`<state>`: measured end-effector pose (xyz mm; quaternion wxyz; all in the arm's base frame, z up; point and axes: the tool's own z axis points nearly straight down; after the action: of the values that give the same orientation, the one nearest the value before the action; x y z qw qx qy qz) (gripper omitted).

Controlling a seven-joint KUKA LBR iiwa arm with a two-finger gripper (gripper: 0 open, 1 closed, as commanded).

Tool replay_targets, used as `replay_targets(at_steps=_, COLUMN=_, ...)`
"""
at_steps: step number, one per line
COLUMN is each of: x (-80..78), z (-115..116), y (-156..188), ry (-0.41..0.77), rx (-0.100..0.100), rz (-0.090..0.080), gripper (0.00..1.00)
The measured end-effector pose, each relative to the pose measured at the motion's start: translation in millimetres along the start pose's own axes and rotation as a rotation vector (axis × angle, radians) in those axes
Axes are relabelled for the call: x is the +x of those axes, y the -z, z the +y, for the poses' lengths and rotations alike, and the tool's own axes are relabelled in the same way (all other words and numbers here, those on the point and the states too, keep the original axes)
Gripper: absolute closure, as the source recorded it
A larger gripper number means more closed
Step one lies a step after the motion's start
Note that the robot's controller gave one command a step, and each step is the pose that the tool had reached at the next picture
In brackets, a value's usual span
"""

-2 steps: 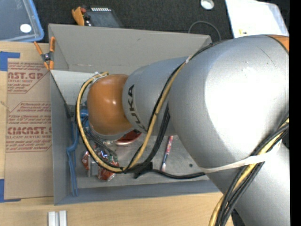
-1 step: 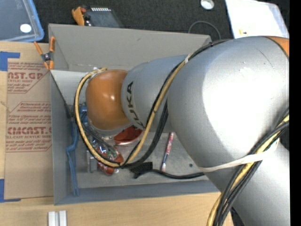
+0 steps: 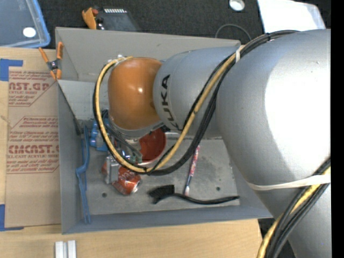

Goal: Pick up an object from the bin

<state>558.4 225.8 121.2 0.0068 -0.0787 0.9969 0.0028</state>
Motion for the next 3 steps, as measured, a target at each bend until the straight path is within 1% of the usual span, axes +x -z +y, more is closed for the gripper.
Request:
replay_targets(at_steps=1, x=9.7, z=-28, y=-2, ry=-0.015, rx=-0.005, rz=-0.012, gripper=0.00)
replay_targets(at_steps=2, x=39.5, z=-17, y=-32, ry=0.119, rx=-0.005, rz=-0.016, gripper=1.00)
replay_targets(at_steps=3, x=39.3, z=-18, y=-32, ry=0.119, rx=-0.006, rz=-0.016, gripper=1.00)
